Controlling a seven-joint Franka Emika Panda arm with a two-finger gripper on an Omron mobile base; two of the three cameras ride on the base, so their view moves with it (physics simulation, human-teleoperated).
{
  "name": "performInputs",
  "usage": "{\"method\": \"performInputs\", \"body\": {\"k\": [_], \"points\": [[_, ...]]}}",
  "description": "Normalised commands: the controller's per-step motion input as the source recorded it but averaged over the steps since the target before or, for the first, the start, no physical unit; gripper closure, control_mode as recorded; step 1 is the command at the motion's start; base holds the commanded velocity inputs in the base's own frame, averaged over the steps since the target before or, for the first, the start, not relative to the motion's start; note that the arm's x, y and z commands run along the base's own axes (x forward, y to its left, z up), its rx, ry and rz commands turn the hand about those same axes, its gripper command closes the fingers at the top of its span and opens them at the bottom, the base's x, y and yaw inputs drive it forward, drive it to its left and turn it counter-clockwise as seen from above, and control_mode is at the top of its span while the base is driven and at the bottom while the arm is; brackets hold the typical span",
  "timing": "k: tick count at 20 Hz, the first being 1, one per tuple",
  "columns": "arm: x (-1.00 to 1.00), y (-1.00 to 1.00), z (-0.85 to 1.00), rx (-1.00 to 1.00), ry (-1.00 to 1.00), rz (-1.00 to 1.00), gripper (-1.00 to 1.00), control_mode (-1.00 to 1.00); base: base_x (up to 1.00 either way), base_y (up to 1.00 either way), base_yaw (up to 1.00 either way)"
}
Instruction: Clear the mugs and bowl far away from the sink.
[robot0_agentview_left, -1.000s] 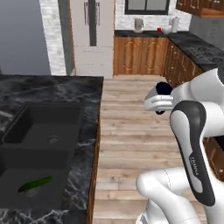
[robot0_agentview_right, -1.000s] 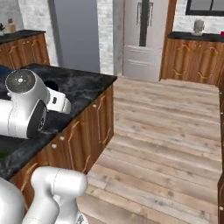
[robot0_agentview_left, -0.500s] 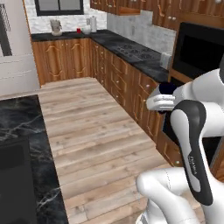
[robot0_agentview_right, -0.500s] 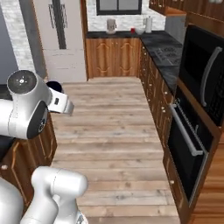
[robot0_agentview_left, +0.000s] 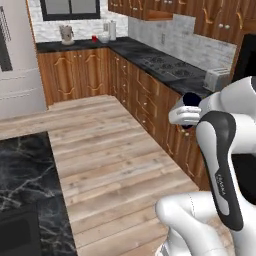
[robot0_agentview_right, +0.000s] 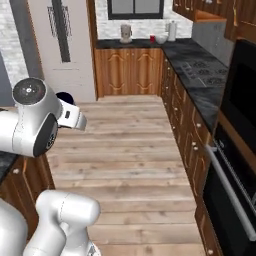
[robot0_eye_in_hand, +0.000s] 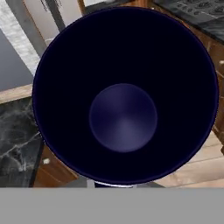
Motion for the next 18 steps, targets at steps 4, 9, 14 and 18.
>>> {"method": "performInputs", "body": {"k": [4, 9, 14, 18], "points": [[0.00, 0.00, 0.00, 0.00, 0.00, 0.00, 1.00, 1.00, 1.00, -0.28, 0.00], [0.00, 0.00, 0.00, 0.00, 0.00, 0.00, 1.00, 1.00, 1.00, -0.83, 0.00], [0.00, 0.00, 0.00, 0.00, 0.00, 0.00, 1.00, 1.00, 1.00, -0.11, 0.00], [0.00, 0.00, 0.00, 0.00, 0.00, 0.00, 1.00, 1.00, 1.00, 0.22, 0.00]]}}
